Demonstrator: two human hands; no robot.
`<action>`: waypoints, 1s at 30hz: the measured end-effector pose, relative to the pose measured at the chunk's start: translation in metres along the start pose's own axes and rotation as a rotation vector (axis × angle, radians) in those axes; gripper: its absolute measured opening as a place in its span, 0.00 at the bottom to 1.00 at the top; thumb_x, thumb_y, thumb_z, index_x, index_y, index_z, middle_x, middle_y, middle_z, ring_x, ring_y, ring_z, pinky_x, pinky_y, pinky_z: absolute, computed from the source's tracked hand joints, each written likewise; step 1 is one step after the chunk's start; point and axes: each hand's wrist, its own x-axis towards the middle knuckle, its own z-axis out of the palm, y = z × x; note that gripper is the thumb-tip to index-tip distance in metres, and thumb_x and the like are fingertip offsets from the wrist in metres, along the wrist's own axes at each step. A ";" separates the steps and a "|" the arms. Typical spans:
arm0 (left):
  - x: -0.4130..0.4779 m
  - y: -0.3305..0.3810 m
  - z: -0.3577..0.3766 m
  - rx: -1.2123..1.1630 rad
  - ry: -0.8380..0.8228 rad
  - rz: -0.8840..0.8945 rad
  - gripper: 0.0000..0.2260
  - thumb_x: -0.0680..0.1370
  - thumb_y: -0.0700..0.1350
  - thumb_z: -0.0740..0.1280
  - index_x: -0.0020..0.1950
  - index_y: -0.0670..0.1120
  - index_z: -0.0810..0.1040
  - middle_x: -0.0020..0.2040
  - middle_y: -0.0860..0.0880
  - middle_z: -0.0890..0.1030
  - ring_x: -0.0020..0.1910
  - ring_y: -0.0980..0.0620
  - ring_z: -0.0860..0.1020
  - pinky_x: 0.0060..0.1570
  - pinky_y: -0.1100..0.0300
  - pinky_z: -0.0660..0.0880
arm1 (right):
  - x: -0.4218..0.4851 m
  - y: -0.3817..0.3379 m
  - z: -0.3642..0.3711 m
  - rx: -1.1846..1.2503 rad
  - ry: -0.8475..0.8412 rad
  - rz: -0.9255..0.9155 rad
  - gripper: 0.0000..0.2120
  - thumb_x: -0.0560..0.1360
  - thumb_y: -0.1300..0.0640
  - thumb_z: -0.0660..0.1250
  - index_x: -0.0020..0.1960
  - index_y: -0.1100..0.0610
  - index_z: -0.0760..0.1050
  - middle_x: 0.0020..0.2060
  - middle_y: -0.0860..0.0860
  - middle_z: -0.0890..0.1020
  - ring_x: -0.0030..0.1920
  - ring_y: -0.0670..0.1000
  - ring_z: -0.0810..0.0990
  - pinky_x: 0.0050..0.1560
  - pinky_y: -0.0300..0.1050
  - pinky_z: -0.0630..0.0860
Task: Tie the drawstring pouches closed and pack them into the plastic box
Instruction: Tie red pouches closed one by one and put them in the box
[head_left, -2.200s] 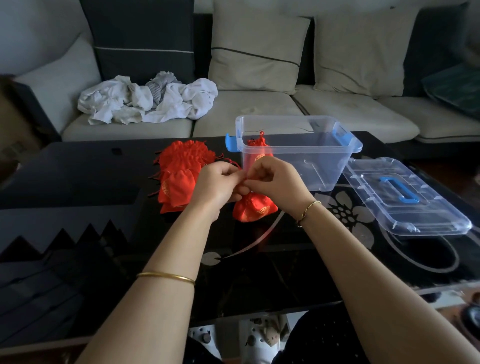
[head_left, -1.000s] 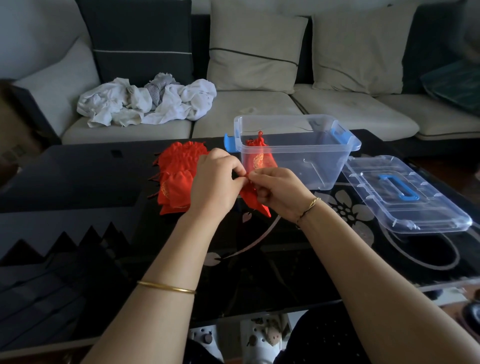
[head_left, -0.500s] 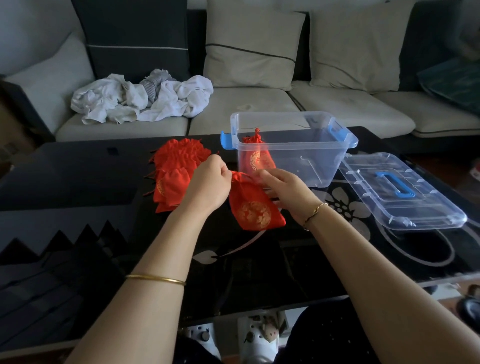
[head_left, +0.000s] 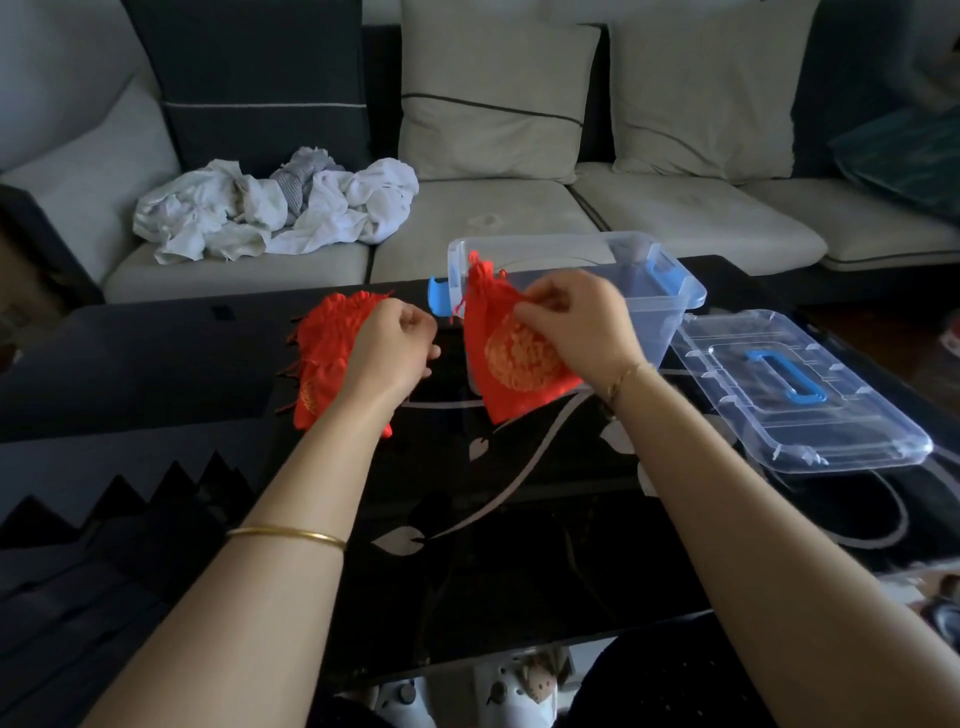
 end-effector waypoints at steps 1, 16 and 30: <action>0.006 -0.002 -0.002 0.048 0.004 -0.006 0.09 0.79 0.40 0.59 0.39 0.44 0.72 0.37 0.47 0.76 0.36 0.50 0.76 0.35 0.56 0.73 | 0.017 -0.003 -0.003 0.022 0.036 0.020 0.06 0.71 0.56 0.70 0.48 0.57 0.80 0.41 0.47 0.79 0.44 0.46 0.77 0.48 0.41 0.75; 0.065 -0.076 -0.033 0.782 0.115 -0.457 0.26 0.78 0.54 0.62 0.70 0.40 0.63 0.69 0.38 0.64 0.68 0.37 0.63 0.65 0.44 0.63 | 0.145 0.021 0.054 -0.622 -0.449 0.344 0.16 0.71 0.53 0.70 0.31 0.59 0.68 0.29 0.53 0.72 0.37 0.54 0.74 0.36 0.44 0.72; 0.061 -0.089 -0.044 0.621 0.248 -0.400 0.25 0.76 0.47 0.69 0.67 0.37 0.65 0.67 0.35 0.63 0.66 0.35 0.64 0.61 0.43 0.68 | 0.128 0.006 0.063 -0.692 -0.642 0.235 0.17 0.75 0.61 0.65 0.32 0.52 0.62 0.31 0.48 0.66 0.44 0.50 0.69 0.36 0.36 0.70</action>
